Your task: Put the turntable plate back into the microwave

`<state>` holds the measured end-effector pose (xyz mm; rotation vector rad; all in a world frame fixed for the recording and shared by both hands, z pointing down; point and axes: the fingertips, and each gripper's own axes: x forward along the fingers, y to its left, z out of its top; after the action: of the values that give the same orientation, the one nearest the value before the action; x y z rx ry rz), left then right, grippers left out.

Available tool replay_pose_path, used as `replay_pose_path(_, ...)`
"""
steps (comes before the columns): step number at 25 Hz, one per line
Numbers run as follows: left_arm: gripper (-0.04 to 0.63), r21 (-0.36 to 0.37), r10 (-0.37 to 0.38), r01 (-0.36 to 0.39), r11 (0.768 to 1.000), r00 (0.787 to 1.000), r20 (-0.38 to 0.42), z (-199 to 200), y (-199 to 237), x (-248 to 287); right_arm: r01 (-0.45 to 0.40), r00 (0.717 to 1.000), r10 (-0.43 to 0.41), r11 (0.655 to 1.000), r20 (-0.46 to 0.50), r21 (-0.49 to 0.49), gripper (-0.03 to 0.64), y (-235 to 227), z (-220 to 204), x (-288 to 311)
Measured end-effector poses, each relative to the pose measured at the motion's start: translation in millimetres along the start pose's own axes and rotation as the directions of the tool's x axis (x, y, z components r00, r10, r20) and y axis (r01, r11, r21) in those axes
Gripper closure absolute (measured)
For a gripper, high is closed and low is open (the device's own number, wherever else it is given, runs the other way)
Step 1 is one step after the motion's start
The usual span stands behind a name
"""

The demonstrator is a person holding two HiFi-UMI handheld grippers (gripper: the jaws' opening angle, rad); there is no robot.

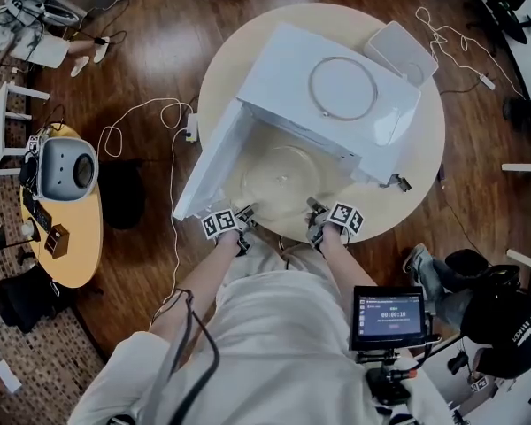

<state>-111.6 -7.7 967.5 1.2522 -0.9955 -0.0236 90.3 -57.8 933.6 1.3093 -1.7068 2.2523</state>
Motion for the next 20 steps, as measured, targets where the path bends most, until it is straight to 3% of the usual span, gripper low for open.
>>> replay_pose_path(9, 0.433, -0.153, -0.104, 0.115, 0.982, 0.991, 0.081, 8.9, -7.9, 5.2, -0.033, 0.999, 0.035, 0.998, -0.038, 0.053, 0.586, 14.3, -15.5, -5.9)
replay_pose_path(14, 0.433, -0.274, -0.210, 0.230, 0.934, 0.973, 0.100, 8.3, -20.2, 7.8, -0.059, 0.996, 0.065, 0.994, -0.065, 0.088, 0.586, 23.3, -26.4, -7.9)
replay_pose_path(17, 0.437, -0.304, -0.269, 0.295, 0.906, 0.955, 0.125, 10.3, -35.9, 10.1, -0.064, 0.994, 0.073, 0.993, -0.080, 0.100, 0.586, 26.4, -33.2, -8.1)
replay_pose_path(20, 0.521, -0.303, -0.288, 0.322, 0.897, 0.945, 0.154, 14.4, -45.6, 10.3, -0.069, 0.994, 0.081, 0.988, -0.078, 0.138, 0.586, 25.5, -32.9, -9.9)
